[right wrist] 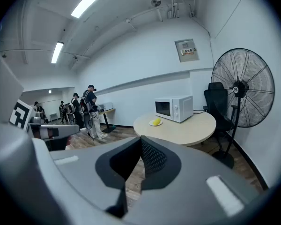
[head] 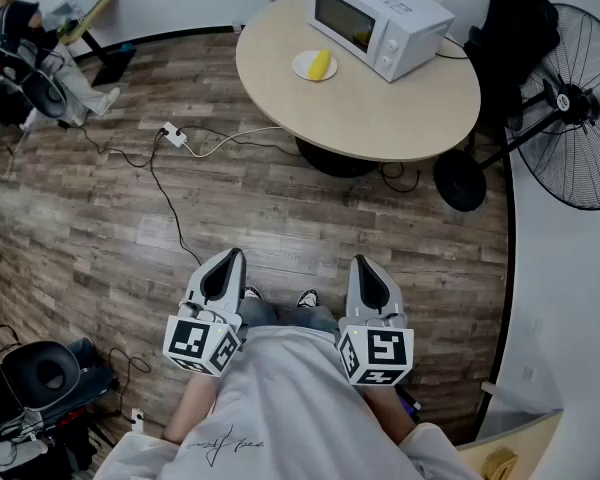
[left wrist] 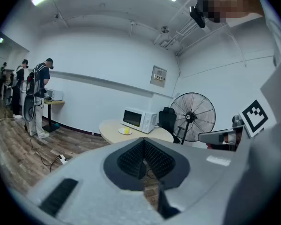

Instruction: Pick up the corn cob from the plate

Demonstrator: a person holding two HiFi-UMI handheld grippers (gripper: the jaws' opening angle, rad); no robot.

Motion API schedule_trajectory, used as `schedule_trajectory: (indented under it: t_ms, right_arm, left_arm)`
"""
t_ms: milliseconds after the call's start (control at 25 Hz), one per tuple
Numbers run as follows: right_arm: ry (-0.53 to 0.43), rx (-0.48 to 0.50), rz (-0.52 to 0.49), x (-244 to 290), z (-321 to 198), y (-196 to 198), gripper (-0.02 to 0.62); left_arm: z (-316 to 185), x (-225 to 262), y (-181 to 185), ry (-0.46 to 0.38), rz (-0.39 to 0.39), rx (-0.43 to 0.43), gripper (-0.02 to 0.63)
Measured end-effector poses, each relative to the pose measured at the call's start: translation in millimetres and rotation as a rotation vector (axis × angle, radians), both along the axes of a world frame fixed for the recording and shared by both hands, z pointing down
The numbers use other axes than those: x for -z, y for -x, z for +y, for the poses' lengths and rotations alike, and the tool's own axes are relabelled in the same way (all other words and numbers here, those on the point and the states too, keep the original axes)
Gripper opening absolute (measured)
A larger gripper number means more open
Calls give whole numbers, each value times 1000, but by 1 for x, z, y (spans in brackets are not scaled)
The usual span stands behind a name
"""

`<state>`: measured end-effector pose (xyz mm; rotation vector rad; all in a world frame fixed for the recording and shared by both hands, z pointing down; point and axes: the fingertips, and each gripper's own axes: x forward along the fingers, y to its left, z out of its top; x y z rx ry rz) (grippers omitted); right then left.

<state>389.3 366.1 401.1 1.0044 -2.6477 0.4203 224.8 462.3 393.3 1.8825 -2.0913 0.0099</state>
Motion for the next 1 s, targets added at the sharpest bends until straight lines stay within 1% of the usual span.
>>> schedule_trajectory:
  t_ms: [240, 480, 560, 600, 680, 720, 760, 840, 1000]
  right_arm:
    - [-16, -4, -6, 2, -11, -11, -2]
    - [-44, 29, -31, 9, -20, -16, -2]
    - [-51, 60, -80, 16, -20, -15, -2]
    - [-42, 101, -131, 22, -16, -12, 7]
    - [5, 209, -242, 35, -6, -3, 9]
    - [21, 248, -269, 38, -4, 1, 9]
    - [20, 271, -272, 40, -3, 5, 9]
    - [-3, 283, -254, 41, -5, 10, 8]
    - [-44, 257, -221, 39, -16, 17, 8]
  left_arm:
    - [-3, 2, 4, -15, -3, 52, -11]
    - [-8, 9, 7, -18, -18, 93, -11]
    - [-9, 11, 8, -15, -23, 103, -11]
    - [-10, 12, 8, -13, -24, 103, -11]
    - [-13, 14, 8, -12, -18, 94, -8]
    - [-15, 15, 8, -13, -13, 90, -5]
    - [-16, 15, 9, -13, -7, 88, -3]
    - [-20, 15, 11, -10, 1, 84, -3]
    - [-29, 12, 15, -8, 18, 76, -2]
